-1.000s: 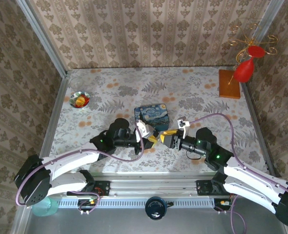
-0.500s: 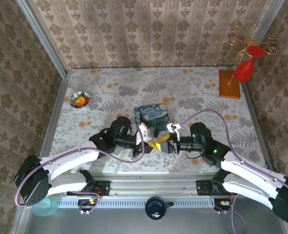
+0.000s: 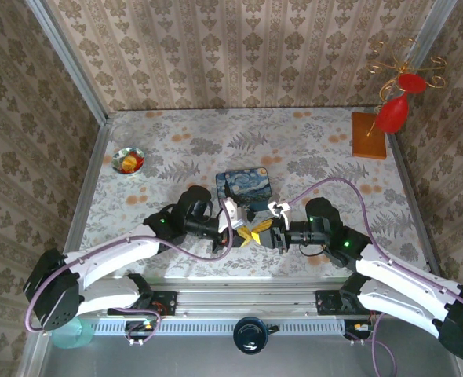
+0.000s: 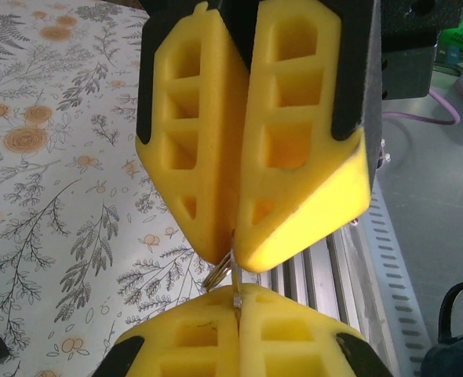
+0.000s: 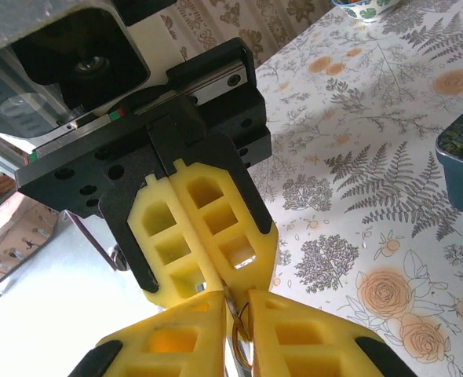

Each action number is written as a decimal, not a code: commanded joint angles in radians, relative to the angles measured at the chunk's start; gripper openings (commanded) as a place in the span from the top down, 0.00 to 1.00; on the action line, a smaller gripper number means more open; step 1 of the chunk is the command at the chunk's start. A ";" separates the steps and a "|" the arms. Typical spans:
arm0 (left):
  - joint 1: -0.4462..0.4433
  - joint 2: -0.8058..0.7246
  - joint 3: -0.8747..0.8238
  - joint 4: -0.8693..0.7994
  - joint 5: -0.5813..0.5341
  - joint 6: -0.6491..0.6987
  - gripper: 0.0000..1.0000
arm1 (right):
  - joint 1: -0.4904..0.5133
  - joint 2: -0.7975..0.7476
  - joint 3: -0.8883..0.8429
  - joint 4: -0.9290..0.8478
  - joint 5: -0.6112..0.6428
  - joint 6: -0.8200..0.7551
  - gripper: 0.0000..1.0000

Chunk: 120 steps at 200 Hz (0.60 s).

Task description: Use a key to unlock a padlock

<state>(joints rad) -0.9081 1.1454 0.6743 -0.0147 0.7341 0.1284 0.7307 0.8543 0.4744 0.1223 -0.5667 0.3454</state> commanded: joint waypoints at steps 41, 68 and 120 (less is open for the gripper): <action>0.004 0.019 0.050 -0.008 0.039 0.026 1.00 | -0.002 0.008 -0.002 -0.022 -0.005 -0.035 0.80; 0.003 0.023 0.051 -0.001 0.040 0.023 1.00 | -0.002 0.000 -0.017 -0.017 -0.003 -0.048 0.80; 0.003 0.035 0.054 0.006 0.048 0.019 1.00 | 0.000 -0.031 -0.039 -0.021 0.031 -0.060 0.94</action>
<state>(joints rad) -0.9077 1.1778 0.6945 -0.0235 0.7452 0.1287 0.7300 0.8394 0.4500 0.1226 -0.5549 0.3004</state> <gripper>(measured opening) 0.056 0.107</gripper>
